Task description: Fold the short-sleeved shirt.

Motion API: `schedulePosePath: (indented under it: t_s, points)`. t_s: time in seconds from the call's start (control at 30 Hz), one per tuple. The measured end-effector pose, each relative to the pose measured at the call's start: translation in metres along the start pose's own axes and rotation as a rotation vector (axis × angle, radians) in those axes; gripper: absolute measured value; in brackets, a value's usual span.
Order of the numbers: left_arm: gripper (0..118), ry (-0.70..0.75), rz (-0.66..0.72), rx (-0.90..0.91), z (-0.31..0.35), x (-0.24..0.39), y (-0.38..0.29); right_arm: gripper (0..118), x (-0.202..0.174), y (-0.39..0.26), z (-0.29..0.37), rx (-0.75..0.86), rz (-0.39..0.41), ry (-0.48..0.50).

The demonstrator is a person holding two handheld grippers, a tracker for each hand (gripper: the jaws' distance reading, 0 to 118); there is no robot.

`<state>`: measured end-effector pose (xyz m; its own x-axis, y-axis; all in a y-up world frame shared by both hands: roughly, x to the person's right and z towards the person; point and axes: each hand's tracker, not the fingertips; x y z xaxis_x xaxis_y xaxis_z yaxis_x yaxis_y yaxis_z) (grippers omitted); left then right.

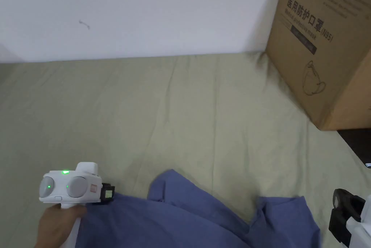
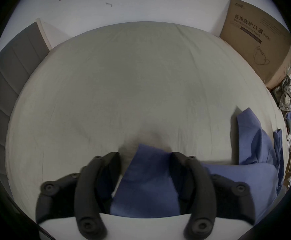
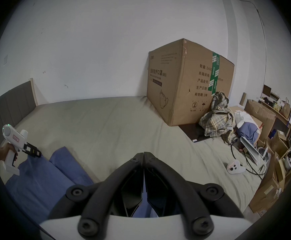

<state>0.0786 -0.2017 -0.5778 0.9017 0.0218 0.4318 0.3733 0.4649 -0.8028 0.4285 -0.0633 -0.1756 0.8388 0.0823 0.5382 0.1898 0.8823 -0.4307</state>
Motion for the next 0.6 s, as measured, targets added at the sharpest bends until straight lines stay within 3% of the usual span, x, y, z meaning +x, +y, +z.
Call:
schedulePosePath:
  t_s: [0.03,0.17,0.23,0.27,0.33,0.4,0.5,0.6]
  points:
    - [1,0.004,-0.032,0.025,0.006,0.002,-0.002,0,0.001,-0.001,-0.002,-0.011,-0.002,-0.002]
    - [0,0.008,-0.101,0.056,0.015,0.014,-0.008,1,0.008,-0.012,-0.016,-0.12,-0.026,-0.008]
    - [0,-0.005,-0.059,0.128,0.033,0.015,-0.009,4,0.012,-0.02,-0.028,-0.198,-0.048,-0.001]
    - [0,-0.021,-0.044,0.156,0.044,0.015,-0.01,14,0.014,-0.025,-0.035,-0.254,-0.046,-0.004]
    - [0,-0.069,-0.044,0.181,0.069,0.015,-0.011,64,0.018,-0.039,-0.046,-0.3,-0.092,0.009]
    - [0,-0.061,-0.063,0.209,0.09,0.014,-0.014,97,0.022,-0.057,-0.056,-0.354,-0.124,0.015]
    - [0,-0.09,-0.049,0.244,0.123,0.014,-0.02,98,0.023,-0.081,-0.068,-0.463,-0.131,-0.007]
    - [0,-0.094,-0.056,0.266,0.146,0.017,-0.026,89,0.021,-0.102,-0.074,-0.545,-0.116,-0.007]
